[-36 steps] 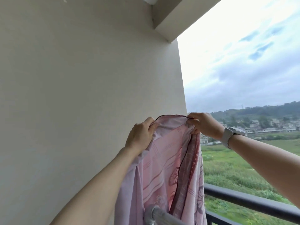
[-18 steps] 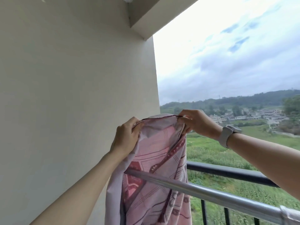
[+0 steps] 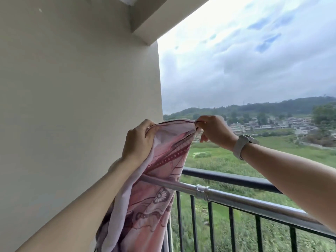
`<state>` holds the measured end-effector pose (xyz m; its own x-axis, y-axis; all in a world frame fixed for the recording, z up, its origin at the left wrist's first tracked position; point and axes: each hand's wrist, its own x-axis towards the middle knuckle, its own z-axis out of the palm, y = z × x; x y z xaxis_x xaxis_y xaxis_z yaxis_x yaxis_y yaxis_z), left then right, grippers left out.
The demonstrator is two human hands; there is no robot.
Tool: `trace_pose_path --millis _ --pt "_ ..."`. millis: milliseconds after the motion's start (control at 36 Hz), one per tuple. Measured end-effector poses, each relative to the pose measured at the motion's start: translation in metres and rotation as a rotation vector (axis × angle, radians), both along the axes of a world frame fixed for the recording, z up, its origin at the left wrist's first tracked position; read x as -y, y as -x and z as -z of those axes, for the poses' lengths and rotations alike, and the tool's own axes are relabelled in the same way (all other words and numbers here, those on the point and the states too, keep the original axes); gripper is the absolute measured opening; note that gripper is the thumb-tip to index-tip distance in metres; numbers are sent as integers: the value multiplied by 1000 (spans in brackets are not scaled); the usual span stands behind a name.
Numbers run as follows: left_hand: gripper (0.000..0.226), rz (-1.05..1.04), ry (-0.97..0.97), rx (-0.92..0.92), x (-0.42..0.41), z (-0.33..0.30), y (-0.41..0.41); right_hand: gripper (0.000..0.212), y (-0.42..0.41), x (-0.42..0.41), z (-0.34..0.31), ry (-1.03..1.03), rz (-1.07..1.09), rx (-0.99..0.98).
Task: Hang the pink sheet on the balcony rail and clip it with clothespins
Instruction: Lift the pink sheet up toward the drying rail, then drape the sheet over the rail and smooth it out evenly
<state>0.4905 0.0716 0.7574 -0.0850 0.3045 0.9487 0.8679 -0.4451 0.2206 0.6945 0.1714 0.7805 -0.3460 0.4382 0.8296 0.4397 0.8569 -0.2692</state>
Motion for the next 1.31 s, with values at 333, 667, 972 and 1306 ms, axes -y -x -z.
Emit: trace_pose_path --millis 333,667,972,1306 --pt "18 -98 255 24 13 31 -67 24 -80 10 29 12 45 137" --pt "9 89 676 30 24 153 -44 30 -39 32 75 215 -8 659" --pt "30 20 678 68 6 181 61 61 57 42 136 -244 315 817" --pt "66 42 459 -240 -73 143 122 7 89 34 130 -273 452 379"
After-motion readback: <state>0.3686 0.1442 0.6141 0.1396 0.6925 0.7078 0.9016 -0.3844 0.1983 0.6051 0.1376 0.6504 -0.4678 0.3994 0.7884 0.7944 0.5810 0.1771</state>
